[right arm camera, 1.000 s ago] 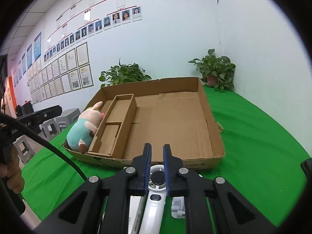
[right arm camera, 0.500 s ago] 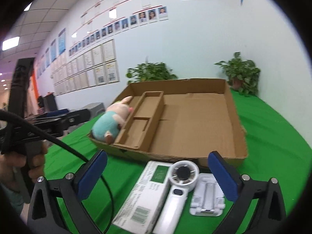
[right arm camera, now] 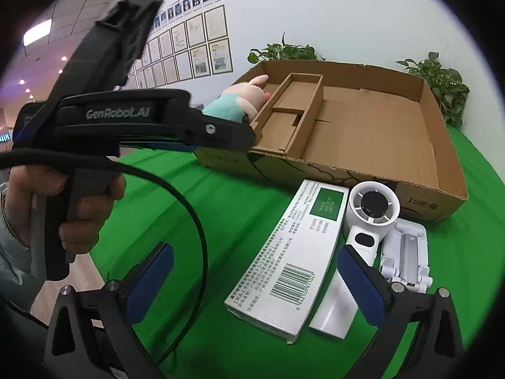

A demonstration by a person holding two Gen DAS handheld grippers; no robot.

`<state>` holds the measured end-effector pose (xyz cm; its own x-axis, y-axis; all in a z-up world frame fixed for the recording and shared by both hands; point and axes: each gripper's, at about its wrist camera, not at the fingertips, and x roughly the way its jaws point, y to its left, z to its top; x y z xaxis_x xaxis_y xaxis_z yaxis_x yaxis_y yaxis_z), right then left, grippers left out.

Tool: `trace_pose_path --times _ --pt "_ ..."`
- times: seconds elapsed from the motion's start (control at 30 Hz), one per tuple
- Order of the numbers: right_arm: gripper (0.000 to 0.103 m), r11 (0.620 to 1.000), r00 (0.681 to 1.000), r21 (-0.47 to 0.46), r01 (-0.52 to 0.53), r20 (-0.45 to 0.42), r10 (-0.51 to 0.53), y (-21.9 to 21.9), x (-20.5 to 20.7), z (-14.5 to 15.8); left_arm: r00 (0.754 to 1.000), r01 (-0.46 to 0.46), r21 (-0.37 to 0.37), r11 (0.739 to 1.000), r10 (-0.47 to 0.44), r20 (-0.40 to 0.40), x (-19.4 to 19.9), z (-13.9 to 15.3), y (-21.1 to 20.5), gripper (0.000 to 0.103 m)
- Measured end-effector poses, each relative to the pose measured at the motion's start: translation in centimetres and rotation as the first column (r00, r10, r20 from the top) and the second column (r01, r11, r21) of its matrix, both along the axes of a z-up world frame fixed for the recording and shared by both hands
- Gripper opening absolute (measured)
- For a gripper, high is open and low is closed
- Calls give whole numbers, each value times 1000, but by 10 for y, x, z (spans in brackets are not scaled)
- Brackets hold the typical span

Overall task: Organize objects
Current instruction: 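Move both grippers to the white-green medicine box and close on it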

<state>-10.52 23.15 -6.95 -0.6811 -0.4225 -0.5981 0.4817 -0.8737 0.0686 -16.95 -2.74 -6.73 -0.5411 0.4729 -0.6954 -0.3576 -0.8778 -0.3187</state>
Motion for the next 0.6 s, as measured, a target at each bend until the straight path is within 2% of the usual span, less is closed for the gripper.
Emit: trace_pose_path --times 0.03,0.1,0.2,0.23,0.3,0.33,0.4,0.5,0.53,0.57,0.6 --pt "103 1000 1000 16 -1 -2 1 0 0 -2 998 23 43 999 -25 60 -8 -10 1 102" --pt "103 999 1000 29 -26 -1 26 1 1 -6 989 60 125 990 -76 123 -19 -24 5 101" --pt "103 998 998 32 -57 4 57 3 3 -9 972 79 174 982 -115 207 -32 -42 13 93" --pt "103 996 996 16 -88 15 88 4 4 -10 965 97 192 977 -139 224 -35 -48 17 86" --pt "103 988 988 -21 -153 21 153 6 8 -10 954 117 200 973 -166 250 -36 -55 24 82" --pt "103 978 979 -35 -205 12 206 6 13 -8 950 127 203 971 -178 257 -36 -57 28 77" --pt "103 953 954 -59 -298 2 299 8 23 -2 942 148 206 967 -201 270 -35 -57 32 74" --pt "103 868 873 -140 -476 42 485 9 35 6 944 187 205 961 -234 234 -30 -45 31 73" --pt "102 859 863 -149 -490 54 502 10 34 5 947 196 197 961 -237 216 -28 -41 30 73" --pt "102 865 868 -144 -481 64 493 12 32 3 952 197 171 965 -230 204 -27 -38 30 73" --pt "102 893 894 -124 -432 73 442 13 25 -2 955 191 146 971 -218 200 -28 -38 31 73"
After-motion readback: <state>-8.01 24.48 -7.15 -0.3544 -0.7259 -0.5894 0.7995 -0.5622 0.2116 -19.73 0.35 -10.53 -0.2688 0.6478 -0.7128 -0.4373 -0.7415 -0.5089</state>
